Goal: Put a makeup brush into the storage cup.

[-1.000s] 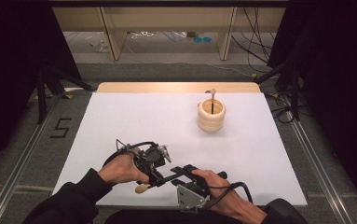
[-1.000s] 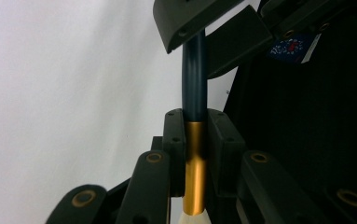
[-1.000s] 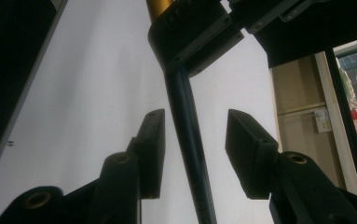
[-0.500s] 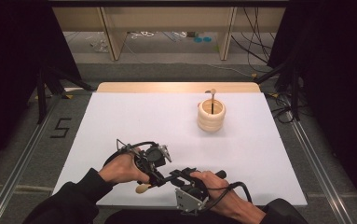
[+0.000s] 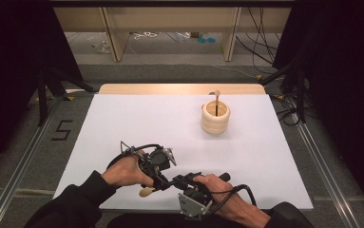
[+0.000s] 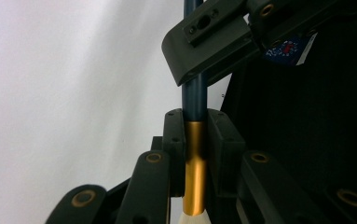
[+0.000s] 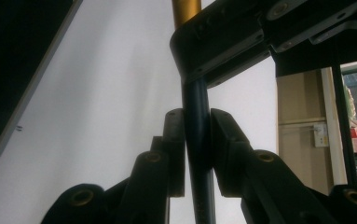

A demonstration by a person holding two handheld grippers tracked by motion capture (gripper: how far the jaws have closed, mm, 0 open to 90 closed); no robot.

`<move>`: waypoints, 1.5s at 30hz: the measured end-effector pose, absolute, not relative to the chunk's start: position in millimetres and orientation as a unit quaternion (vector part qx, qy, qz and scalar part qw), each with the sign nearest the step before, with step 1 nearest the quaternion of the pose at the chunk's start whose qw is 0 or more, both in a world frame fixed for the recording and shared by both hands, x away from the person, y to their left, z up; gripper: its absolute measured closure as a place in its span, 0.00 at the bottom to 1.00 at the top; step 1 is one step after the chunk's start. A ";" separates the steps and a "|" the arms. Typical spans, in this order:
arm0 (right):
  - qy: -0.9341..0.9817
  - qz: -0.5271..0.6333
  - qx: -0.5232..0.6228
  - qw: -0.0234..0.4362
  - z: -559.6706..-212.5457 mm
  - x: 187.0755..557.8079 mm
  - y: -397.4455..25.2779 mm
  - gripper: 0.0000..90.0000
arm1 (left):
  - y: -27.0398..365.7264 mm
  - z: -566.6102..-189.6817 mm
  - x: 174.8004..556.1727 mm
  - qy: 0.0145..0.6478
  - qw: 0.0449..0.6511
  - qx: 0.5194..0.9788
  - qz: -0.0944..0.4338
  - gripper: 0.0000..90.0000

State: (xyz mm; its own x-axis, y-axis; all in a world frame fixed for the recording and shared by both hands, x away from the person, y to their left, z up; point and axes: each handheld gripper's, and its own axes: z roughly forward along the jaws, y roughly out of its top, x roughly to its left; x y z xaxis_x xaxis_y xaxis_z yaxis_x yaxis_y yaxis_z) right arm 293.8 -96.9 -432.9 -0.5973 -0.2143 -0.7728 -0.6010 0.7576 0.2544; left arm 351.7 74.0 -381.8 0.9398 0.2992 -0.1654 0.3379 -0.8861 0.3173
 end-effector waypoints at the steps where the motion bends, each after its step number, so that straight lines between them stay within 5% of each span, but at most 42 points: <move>1: 0.856 0.254 -0.240 0.382 -433.0 293.8 -96.9 0.86 | 73.9 -381.7 351.6 0.164 0.173 0.969 -0.056 0.87; 14: 0.852 0.264 -0.254 0.374 -434.2 296.2 -96.6 0.88 | 74.9 -381.9 352.3 0.175 0.188 0.964 -0.062 0.86; 28: 0.862 0.267 -0.207 0.378 -428.0 307.8 -109.3 0.88 | 92.1 -366.2 354.3 0.211 0.253 0.944 0.010 0.41; 45: 0.878 0.312 -0.090 0.351 -422.7 326.1 -129.7 0.88 | 126.5 -357.1 352.7 0.284 0.376 0.879 0.073 0.29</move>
State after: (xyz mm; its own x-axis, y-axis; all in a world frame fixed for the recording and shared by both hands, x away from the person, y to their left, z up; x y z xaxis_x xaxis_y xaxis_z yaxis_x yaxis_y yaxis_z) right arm 326.1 -129.7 -422.7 -0.7369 0.0605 -0.6733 -0.3781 0.7887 0.4847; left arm 352.7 126.5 -357.1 0.8285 0.5536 -0.0844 0.4437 -0.5570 0.7020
